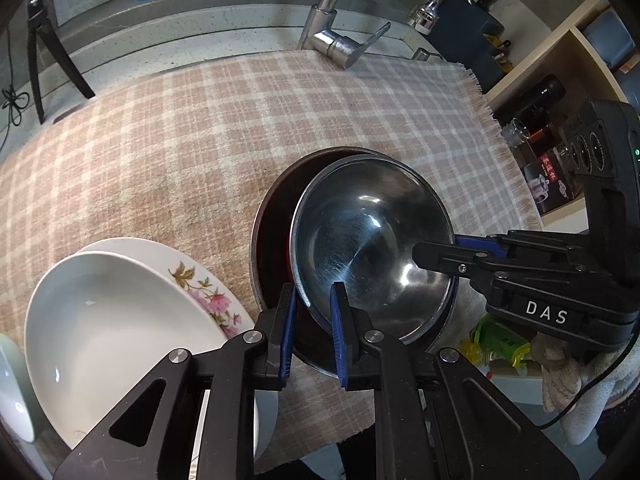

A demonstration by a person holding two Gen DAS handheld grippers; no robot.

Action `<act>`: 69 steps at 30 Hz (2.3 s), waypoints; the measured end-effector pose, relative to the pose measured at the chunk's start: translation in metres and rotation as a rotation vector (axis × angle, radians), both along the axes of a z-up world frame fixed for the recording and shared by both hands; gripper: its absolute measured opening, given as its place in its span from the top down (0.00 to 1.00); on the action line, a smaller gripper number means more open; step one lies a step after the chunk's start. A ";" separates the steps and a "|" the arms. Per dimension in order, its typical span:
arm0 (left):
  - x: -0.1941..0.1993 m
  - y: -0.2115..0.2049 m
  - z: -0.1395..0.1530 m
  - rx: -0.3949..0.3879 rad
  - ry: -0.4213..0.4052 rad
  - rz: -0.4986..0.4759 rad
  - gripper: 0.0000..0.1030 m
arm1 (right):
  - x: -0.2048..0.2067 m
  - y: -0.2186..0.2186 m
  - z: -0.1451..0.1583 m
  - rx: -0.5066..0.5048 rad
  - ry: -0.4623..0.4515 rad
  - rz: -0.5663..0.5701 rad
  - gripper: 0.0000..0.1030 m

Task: Organize plates and bowls
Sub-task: 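Lift the red bowl and lower it into the large steel bowl, then open the right gripper to release the red bowl inside the steel bowl, then move the open right gripper to the rim of the pale blue bowl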

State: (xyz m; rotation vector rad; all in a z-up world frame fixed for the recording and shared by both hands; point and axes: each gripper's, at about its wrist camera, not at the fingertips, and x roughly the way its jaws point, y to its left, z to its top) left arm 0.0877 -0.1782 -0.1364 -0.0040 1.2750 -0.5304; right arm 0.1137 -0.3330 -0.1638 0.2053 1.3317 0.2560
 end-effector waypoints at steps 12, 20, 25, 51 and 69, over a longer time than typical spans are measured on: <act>0.002 -0.001 0.001 0.007 -0.014 -0.019 0.83 | 0.002 0.008 0.001 -0.029 -0.013 0.032 0.67; 0.003 0.005 0.012 -0.021 -0.039 -0.005 0.73 | 0.002 0.006 0.010 0.018 -0.038 0.009 0.52; 0.003 0.009 0.024 -0.059 -0.048 0.001 0.73 | 0.001 0.002 0.019 0.036 -0.062 -0.001 0.46; -0.036 0.142 0.064 -0.113 -0.178 0.290 0.42 | 0.013 0.073 0.077 0.198 -0.212 0.117 0.19; -0.089 0.290 0.034 -0.106 -0.144 0.701 0.42 | 0.015 0.209 0.071 0.241 -0.194 0.369 0.19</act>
